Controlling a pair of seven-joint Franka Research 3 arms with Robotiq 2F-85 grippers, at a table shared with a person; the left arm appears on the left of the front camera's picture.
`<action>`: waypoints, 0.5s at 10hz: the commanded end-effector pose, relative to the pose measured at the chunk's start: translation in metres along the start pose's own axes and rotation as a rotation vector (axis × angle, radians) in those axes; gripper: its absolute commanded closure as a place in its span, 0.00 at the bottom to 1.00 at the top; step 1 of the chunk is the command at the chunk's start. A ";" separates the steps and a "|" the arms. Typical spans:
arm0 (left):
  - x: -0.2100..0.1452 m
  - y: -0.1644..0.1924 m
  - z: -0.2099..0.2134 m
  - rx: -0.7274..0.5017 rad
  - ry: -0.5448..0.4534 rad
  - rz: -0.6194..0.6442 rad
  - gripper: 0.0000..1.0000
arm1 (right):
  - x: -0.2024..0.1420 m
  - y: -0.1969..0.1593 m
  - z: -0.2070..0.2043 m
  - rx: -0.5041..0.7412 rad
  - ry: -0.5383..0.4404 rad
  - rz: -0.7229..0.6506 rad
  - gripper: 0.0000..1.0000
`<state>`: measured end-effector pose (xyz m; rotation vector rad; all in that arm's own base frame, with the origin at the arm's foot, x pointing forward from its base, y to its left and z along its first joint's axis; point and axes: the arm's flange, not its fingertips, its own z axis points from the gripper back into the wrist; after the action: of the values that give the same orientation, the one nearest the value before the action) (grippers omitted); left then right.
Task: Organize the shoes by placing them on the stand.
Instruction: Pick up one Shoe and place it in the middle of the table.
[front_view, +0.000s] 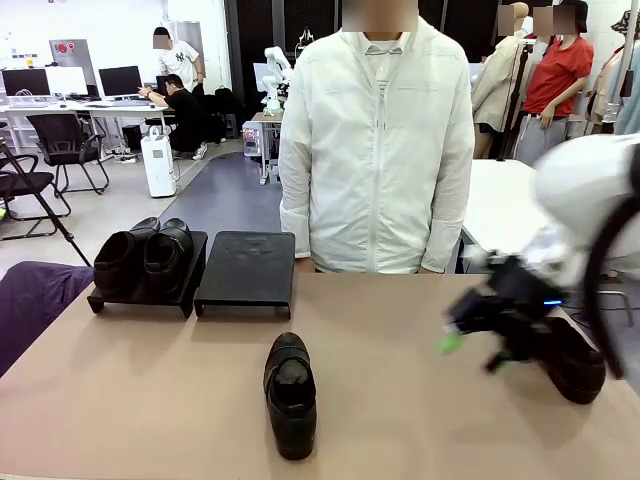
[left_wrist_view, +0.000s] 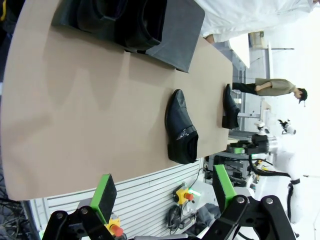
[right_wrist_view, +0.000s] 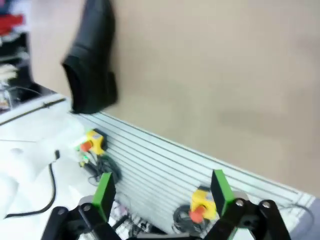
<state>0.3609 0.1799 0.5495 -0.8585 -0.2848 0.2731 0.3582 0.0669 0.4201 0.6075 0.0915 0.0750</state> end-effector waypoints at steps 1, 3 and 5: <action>-0.002 0.000 0.001 0.004 0.005 -0.002 0.00 | 0.001 -0.067 0.087 0.125 -0.090 -0.081 0.00; -0.002 0.000 0.001 0.004 0.005 -0.002 0.00 | -0.015 -0.115 0.131 0.246 -0.234 -0.178 0.00; -0.002 0.000 0.001 0.004 0.005 -0.002 0.00 | -0.015 -0.127 0.130 0.314 -0.285 -0.182 0.00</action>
<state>0.3609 0.1799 0.5497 -0.8583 -0.2851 0.2728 0.3518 -0.1347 0.4671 0.8760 -0.0906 -0.2527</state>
